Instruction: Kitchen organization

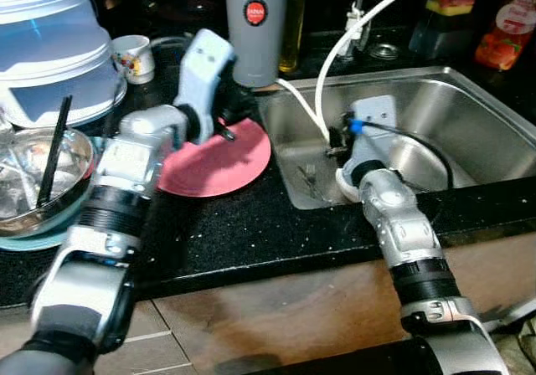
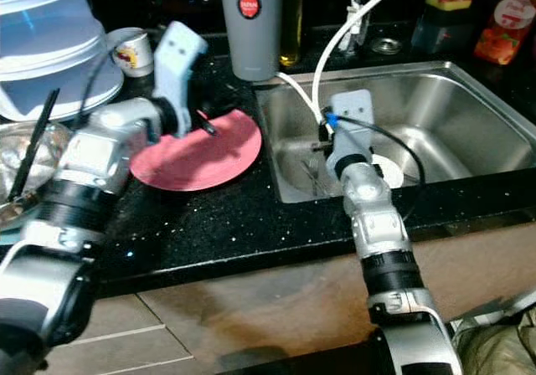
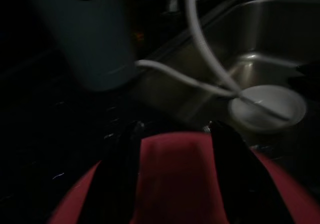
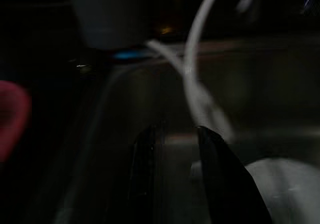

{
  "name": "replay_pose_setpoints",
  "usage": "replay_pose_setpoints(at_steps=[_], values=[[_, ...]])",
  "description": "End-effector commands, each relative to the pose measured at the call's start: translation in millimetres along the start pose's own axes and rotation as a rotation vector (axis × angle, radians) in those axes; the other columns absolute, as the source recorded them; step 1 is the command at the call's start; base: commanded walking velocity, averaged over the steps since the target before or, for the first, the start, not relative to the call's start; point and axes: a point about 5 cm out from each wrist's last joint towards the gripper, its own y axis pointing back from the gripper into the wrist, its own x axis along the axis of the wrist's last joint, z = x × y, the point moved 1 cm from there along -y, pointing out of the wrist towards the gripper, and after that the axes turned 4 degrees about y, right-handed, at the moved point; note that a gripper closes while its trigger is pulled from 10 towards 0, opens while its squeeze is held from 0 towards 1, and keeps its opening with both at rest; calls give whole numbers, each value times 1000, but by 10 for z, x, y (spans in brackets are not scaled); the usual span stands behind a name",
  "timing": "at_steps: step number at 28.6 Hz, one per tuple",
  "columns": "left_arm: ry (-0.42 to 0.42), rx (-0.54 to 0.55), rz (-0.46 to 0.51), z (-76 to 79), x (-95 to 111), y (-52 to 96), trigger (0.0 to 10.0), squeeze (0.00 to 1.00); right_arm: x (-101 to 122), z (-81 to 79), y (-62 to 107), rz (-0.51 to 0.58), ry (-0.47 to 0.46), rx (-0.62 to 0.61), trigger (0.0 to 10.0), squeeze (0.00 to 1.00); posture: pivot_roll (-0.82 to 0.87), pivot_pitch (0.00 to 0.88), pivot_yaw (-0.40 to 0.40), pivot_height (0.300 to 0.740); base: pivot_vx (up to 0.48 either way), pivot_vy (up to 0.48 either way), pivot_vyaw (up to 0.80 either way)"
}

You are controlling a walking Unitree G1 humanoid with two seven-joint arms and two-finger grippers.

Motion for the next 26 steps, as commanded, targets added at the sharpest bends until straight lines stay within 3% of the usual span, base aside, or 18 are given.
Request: replay_pose_setpoints(at_steps=[1,2,3,4,8,9,10,18,26], values=[[-87,-23,-12,-44,-19,165,10000,0,-21,-239,-23,-60,-140,95,10000,0,41,100,22,740,0,0,0],[-87,-23,-12,-44,-19,165,10000,0,-21,-239,-23,-60,-140,95,10000,0,41,100,22,740,0,0,0],[-112,-86,7,-19,13,266,10000,0,-57,-424,-44,-100,-208,160,10000,0,42,108,25,740,0,0,0],[-115,-113,23,-5,31,303,10000,0,-70,-493,-52,-117,-241,185,10000,0,42,108,25,740,0,0,0],[-105,-169,49,33,52,389,10000,0,-44,-625,-94,-121,-313,212,10000,0,52,111,15,740,0,0,0],[-113,-174,43,31,41,413,10000,0,-29,-648,-112,-117,-319,211,10000,784,52,111,15,740,0,0,0],[-123,-172,34,23,25,434,10000,0,-13,-672,-129,-114,-327,218,10000,1000,57,113,9,740,0,0,0],[-124,-146,16,4,-14,513,10000,0,165,-691,-225,-81,-339,192,10000,1000,55,119,0,740,0,0,0],[-128,-148,5,8,-27,554,10000,0,180,-734,-239,-102,-304,237,10000,1000,51,122,-3,740,0,0,0]])
